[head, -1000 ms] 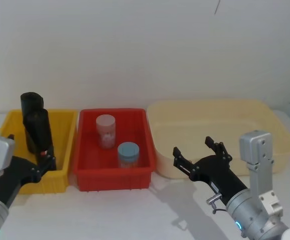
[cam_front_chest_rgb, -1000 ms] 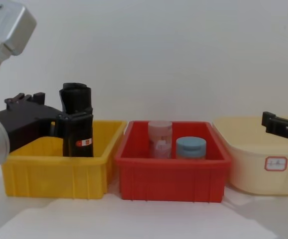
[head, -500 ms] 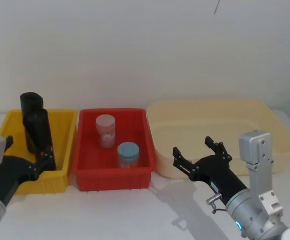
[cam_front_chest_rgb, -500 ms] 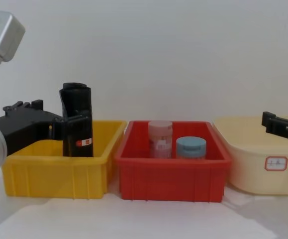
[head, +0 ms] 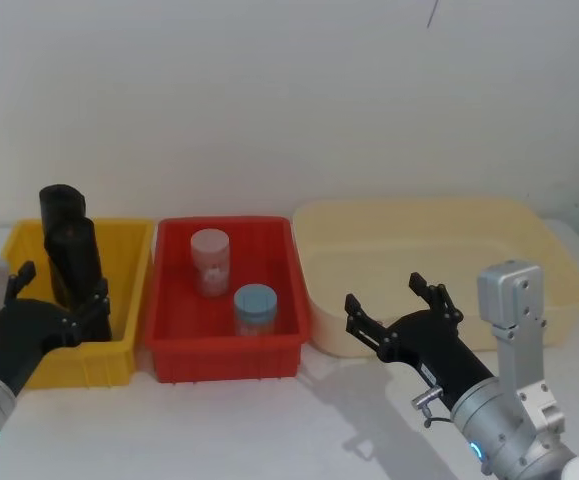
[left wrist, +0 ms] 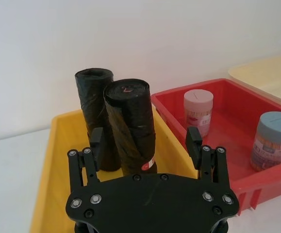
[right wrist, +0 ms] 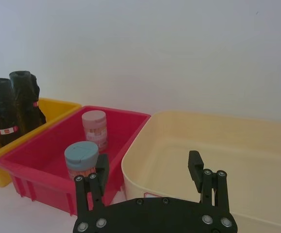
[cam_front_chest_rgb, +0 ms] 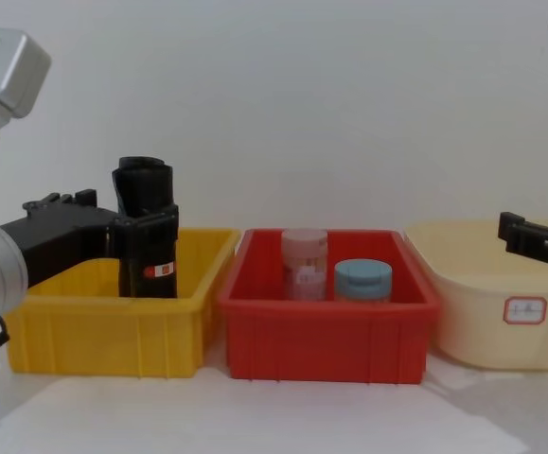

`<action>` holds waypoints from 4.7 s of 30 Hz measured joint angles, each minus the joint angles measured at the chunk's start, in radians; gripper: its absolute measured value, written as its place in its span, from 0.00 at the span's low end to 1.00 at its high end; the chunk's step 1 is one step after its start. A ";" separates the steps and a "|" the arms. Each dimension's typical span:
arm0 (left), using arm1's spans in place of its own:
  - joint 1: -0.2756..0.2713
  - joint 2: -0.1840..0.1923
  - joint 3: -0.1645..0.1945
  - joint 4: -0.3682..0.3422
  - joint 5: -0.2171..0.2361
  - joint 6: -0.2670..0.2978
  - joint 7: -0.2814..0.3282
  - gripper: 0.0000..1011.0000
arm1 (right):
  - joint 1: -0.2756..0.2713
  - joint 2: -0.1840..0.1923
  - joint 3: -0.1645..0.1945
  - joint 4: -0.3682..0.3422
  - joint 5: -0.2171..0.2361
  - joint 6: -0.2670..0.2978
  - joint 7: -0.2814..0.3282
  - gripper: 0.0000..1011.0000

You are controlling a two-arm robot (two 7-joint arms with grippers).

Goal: Pick up the garbage bag with the one hand and transfer it to the other hand.

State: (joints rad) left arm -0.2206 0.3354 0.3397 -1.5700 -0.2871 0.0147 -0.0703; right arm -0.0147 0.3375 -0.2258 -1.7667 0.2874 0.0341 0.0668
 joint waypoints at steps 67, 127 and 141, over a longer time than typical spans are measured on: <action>-0.275 -0.076 0.016 0.224 0.042 -0.079 -0.218 0.47 | 0.000 0.000 0.000 0.000 0.000 0.000 0.000 0.99; -0.630 -0.338 0.242 0.634 -0.133 -0.099 -0.716 0.47 | 0.000 0.000 0.000 0.000 0.000 0.000 0.000 0.99; -0.624 -0.344 0.243 0.641 -0.153 -0.092 -0.724 0.47 | 0.003 -0.014 -0.003 0.002 -0.015 -0.001 -0.010 0.99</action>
State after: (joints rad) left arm -0.8450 -0.0085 0.5830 -0.9288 -0.4405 -0.0775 -0.7938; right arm -0.0117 0.3236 -0.2289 -1.7645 0.2728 0.0334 0.0565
